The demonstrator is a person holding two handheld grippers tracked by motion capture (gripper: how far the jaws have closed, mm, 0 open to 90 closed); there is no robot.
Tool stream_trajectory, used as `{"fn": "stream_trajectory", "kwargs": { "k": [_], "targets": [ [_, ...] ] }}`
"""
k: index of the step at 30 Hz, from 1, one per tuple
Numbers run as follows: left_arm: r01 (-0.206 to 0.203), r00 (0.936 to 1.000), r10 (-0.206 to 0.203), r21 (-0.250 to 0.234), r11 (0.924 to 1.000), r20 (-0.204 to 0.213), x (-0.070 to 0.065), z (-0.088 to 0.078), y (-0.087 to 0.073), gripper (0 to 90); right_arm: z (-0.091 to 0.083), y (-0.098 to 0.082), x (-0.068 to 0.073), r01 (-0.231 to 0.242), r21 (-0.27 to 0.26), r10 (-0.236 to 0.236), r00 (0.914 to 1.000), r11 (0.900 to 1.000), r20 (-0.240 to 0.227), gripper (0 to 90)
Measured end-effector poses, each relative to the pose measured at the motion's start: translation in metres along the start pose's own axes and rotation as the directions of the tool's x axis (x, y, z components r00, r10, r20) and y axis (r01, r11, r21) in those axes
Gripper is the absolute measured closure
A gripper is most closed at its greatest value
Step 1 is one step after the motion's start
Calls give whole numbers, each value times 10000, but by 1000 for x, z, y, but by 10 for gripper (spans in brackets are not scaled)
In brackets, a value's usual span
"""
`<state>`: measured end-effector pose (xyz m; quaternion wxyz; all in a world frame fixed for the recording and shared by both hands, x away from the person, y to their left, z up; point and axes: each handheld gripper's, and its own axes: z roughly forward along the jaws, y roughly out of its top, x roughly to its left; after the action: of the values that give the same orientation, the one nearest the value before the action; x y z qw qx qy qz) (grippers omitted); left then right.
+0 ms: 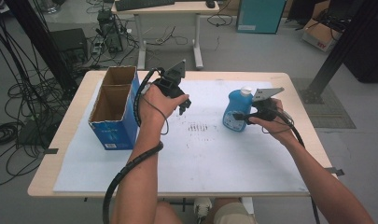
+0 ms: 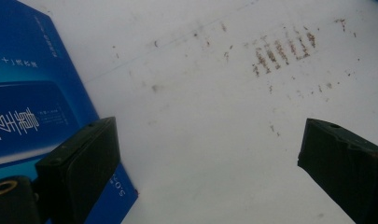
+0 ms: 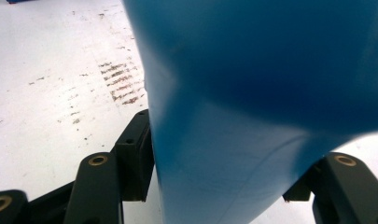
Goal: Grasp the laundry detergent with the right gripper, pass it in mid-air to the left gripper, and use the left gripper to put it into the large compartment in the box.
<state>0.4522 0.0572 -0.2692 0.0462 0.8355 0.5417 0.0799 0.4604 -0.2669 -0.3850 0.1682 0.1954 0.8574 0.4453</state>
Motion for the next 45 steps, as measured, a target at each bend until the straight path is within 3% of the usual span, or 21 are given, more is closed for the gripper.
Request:
{"fn": "stream_trajectory", "kwargs": {
  "k": [45],
  "targets": [
    [-3,10000,2,-69,10000,-80,0,-8,-2,58,-1,-1,-2,-186,-73,185,9997,9998,-134,428]
  ]
}}
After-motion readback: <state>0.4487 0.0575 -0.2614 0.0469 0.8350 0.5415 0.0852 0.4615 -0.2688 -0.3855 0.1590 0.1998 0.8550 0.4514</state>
